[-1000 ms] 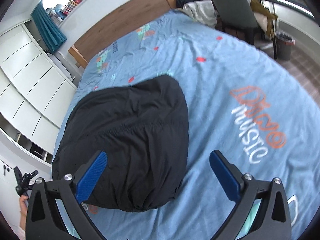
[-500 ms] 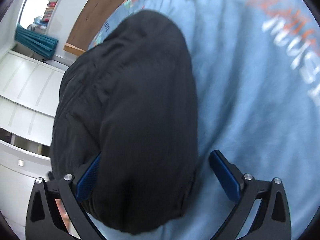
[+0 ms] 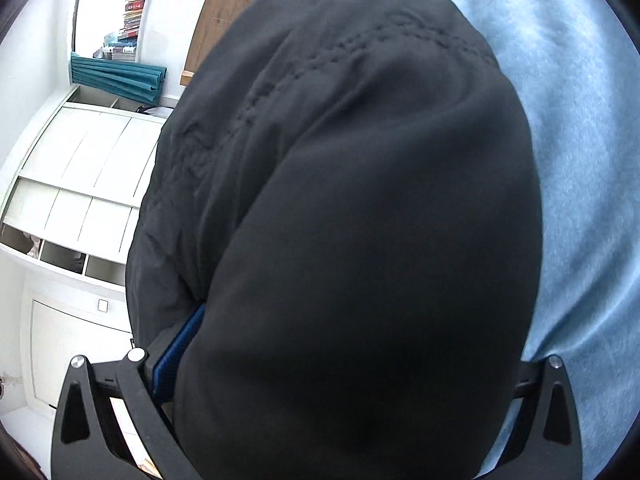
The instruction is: Fold large clothes
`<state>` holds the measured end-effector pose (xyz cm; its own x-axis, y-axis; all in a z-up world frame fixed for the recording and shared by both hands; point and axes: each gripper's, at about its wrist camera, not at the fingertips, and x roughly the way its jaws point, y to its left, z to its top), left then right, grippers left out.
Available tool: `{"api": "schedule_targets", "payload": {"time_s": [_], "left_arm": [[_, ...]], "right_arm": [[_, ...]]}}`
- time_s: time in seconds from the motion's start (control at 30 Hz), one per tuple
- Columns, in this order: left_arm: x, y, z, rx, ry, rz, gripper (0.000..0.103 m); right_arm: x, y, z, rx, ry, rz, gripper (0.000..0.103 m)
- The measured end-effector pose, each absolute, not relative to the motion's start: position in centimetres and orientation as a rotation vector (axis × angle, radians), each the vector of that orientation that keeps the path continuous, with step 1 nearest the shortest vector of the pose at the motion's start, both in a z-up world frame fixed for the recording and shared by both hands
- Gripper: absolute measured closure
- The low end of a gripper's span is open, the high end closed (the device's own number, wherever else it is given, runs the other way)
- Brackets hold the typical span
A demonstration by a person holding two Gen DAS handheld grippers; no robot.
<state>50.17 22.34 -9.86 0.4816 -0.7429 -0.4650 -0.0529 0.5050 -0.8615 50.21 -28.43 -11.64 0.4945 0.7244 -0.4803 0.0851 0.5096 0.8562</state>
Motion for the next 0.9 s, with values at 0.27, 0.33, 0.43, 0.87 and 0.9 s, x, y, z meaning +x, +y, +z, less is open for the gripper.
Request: {"api": "schedule_targets", "payload": {"time_s": [0.27,0.33,0.43,0.87,0.9], "left_arm": [[49.4,19.6,-6.0,-0.853,0.898,-0.541,0.069],[49.0,18.5,-3.9,-0.788,0.871,-0.544,0.076],[48.6,16.9,-0.2,-0.707,0.816,-0.571,0.079],[43.3,15.6,10.9,-0.576,0.676,-0.655,0.080],[42.5,15.7,11.5,-0.570,0.668,-0.656,0.080]], "right_arm": [[50.3,-26.8,-10.4,0.912,0.973,0.443,0.050],[50.1,-26.0,-8.9,0.878,0.940,0.445,0.066],[50.2,-24.6,-6.2,0.776,0.916,0.454,0.075],[46.8,-21.6,9.8,0.526,0.696,0.497,0.079],[45.7,-22.4,10.2,0.522,0.688,0.500,0.079]]}}
